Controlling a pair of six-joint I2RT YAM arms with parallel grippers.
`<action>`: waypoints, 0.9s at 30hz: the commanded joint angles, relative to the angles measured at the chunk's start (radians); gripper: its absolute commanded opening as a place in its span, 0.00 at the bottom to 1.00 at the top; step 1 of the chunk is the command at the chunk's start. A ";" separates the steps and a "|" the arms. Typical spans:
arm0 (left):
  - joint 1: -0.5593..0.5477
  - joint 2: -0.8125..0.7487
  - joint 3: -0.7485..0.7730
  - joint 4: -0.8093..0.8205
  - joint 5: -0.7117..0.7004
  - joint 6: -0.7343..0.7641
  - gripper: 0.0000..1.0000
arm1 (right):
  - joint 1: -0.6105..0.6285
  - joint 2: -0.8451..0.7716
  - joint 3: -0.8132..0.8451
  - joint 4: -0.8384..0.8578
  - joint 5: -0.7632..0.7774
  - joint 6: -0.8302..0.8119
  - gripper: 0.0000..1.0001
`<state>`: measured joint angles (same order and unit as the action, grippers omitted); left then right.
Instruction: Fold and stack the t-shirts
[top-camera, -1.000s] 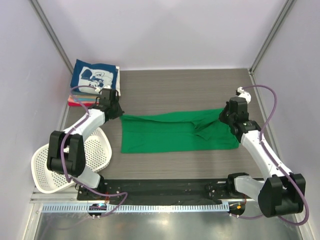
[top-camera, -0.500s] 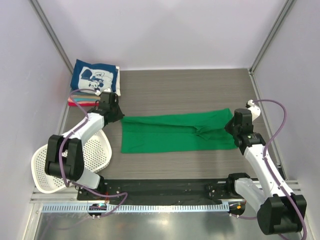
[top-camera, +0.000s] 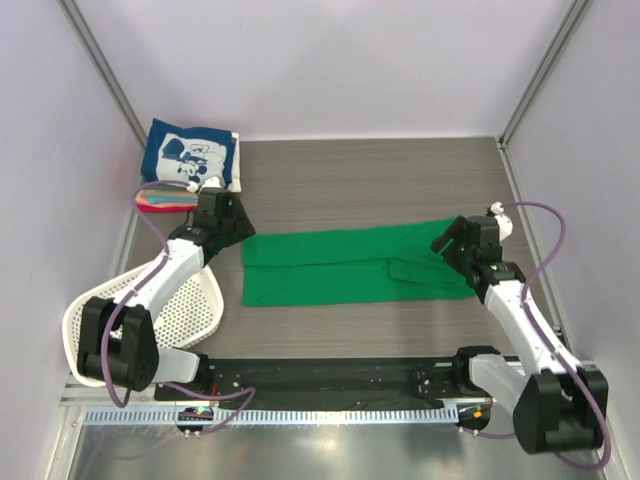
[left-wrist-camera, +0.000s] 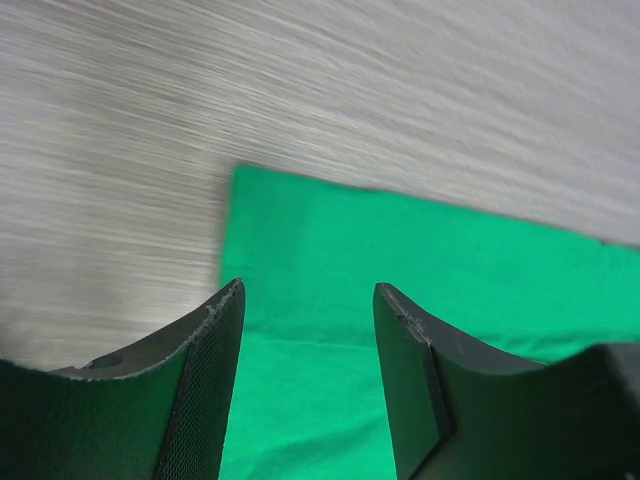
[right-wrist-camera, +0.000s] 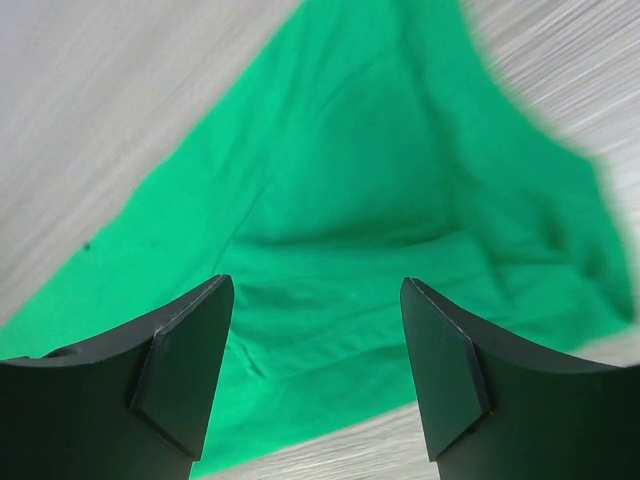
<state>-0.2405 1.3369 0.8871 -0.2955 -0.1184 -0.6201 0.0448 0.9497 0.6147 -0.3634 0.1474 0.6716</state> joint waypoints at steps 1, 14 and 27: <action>-0.060 0.082 0.052 0.048 0.000 0.016 0.55 | 0.024 0.131 0.020 0.113 -0.135 0.054 0.73; -0.158 0.369 0.168 0.004 0.114 -0.038 0.53 | 0.038 0.647 0.181 0.126 -0.224 0.072 0.77; -0.419 0.243 -0.174 0.094 0.204 -0.414 0.52 | 0.104 1.407 1.115 -0.141 -0.253 -0.062 0.76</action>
<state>-0.5465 1.5833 0.8085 -0.2066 0.0299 -0.8799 0.1322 2.1407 1.5684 -0.3664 -0.1162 0.6746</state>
